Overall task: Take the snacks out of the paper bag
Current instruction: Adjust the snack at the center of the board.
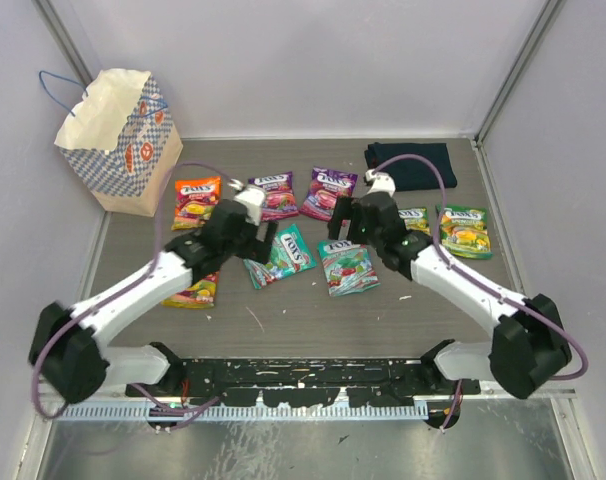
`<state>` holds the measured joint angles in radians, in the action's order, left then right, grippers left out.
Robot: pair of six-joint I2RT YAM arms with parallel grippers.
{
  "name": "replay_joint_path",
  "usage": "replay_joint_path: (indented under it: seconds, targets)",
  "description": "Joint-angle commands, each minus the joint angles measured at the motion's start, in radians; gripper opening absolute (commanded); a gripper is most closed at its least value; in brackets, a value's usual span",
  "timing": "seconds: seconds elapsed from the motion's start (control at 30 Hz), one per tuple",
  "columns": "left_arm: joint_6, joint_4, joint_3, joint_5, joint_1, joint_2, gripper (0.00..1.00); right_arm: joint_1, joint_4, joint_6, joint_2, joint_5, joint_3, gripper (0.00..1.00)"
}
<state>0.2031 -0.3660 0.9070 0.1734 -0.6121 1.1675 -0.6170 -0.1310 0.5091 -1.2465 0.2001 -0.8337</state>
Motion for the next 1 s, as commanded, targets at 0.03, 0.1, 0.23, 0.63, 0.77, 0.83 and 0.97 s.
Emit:
replay_joint_path:
  seconds: [0.03,0.1,0.23,0.63,0.77,0.83,0.97]
  targets:
    - [-0.29,0.181,0.083,0.072,-0.142,0.252,0.98,0.145,-0.23,-0.134,-0.156,0.026,-0.103,1.0]
    - [-0.336,0.193,0.111,0.042,-0.151,0.337,0.98,0.152,-0.237,-0.14,-0.206,0.027,-0.107,1.0]
    - [-0.386,0.255,0.111,-0.044,-0.151,0.41,0.98,0.152,-0.212,-0.122,-0.244,-0.022,-0.095,1.0]
    - [-0.389,0.165,0.19,-0.316,-0.07,0.558,0.99,0.152,-0.167,-0.099,-0.293,-0.079,-0.102,0.98]
    - [-0.388,0.083,0.222,-0.373,-0.038,0.585,0.98,0.152,-0.157,-0.098,-0.29,-0.088,-0.093,0.99]
    - [-0.396,0.042,0.237,-0.374,-0.034,0.595,0.97,0.152,-0.156,-0.098,-0.295,-0.092,-0.092,0.98]
    - [-0.398,-0.01,0.251,-0.354,-0.033,0.623,0.96,0.152,-0.154,-0.095,-0.303,-0.103,-0.092,0.98]
